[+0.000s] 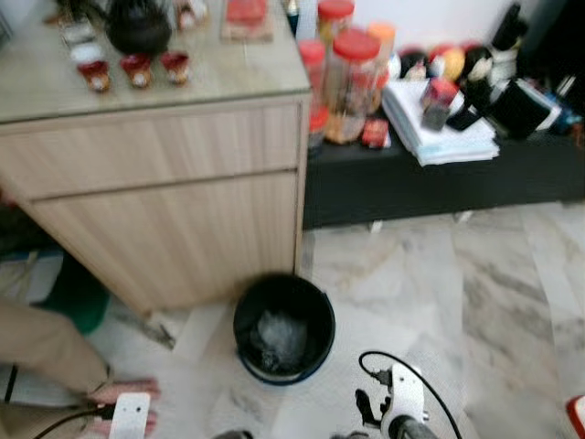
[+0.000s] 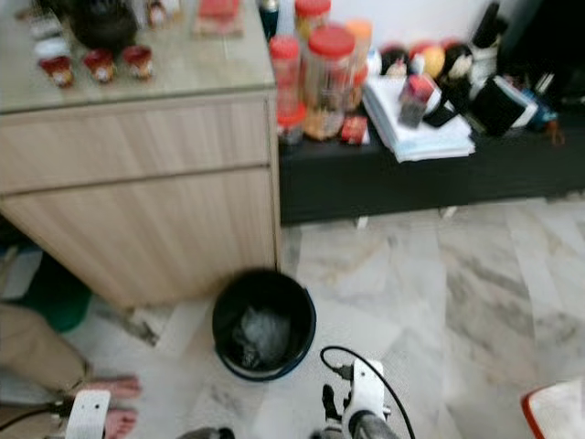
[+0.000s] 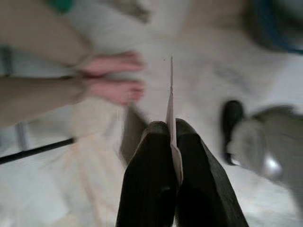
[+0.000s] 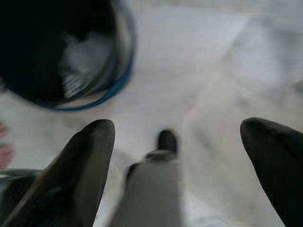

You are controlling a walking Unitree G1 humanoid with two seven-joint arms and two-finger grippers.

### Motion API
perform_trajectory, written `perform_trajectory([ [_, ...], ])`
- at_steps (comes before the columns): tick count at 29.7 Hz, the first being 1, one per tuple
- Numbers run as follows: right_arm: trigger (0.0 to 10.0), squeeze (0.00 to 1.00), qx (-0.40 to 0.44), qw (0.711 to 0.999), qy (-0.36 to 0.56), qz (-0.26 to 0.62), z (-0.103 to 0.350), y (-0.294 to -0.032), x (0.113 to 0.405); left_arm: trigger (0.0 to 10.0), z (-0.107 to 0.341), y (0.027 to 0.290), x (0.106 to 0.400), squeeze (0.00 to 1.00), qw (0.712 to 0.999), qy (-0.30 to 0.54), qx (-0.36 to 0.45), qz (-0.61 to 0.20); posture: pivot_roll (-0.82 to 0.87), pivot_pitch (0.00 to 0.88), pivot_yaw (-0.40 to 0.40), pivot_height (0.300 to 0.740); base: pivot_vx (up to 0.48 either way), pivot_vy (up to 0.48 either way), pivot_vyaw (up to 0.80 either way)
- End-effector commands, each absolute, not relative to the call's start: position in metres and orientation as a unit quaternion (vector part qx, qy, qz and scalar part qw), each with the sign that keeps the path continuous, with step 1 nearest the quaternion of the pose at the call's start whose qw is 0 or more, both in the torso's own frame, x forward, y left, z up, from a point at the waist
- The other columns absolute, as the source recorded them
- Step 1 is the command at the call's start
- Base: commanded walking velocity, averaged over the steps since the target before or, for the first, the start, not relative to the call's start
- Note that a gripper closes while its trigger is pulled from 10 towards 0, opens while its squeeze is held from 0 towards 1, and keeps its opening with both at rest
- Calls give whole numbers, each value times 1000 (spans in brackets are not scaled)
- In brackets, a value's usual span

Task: Picking trash to rubbish bin

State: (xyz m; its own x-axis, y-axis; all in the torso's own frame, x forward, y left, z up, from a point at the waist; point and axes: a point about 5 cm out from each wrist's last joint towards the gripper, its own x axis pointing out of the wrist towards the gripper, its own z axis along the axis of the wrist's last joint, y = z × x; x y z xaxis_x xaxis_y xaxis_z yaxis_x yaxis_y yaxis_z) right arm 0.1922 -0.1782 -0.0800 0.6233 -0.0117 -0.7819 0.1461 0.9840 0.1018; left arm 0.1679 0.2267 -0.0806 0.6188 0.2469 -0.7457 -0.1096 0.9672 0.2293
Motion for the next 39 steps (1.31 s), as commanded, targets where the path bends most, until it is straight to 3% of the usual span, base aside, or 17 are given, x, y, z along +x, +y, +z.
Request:
perform_trajectory([
  [1, 10000, 0, 87, 894, 438, -37, -82, -169, 190, 10000, -83, 238, 158, 0, 886, 440, 93, 111, 147, 220, -13, 740, 319, 0, 0],
  [19, 10000, 0, 84, 894, 438, -30, -82, -166, 190, 10000, -79, 239, 166, 0, 892, 427, 104, 106, 149, 219, -10, 740, 299, 0, 205],
  [26, 10000, 0, 83, 895, 438, -29, -81, -167, 192, 10000, -58, 223, 208, 0, 918, 358, 166, 25, 154, 220, -10, 740, 0, 0, 0],
  [29, 10000, 0, 84, 895, 437, -28, -81, -167, 193, 10000, -50, 214, 227, 0, 913, 345, 217, -23, 153, 221, -9, 740, 0, 0, 0],
  [36, 10000, 0, 84, 895, 437, -28, -81, -167, 193, 10000, -50, 214, 227, 0, 913, 345, 217, -23, 153, 221, -9, 740, 0, 0, 0],
  [37, 10000, 0, 85, 895, 437, -28, -81, -167, 194, 10000, -47, 212, 233, 0, 906, 339, 249, -37, 153, 221, -9, 740, 0, 0, 0],
  [38, 10000, 0, 86, 900, 427, -23, -77, -165, 200, 10000, -9, 209, 278, 0, 903, 247, 352, -25, 149, 223, -10, 740, 0, 0, 0],
  [39, 10000, 0, 86, 900, 427, -23, -77, -165, 200, 10000, -9, 209, 278, 0, 903, 247, 352, -25, 149, 223, -10, 740, 0, 0, 0],
])
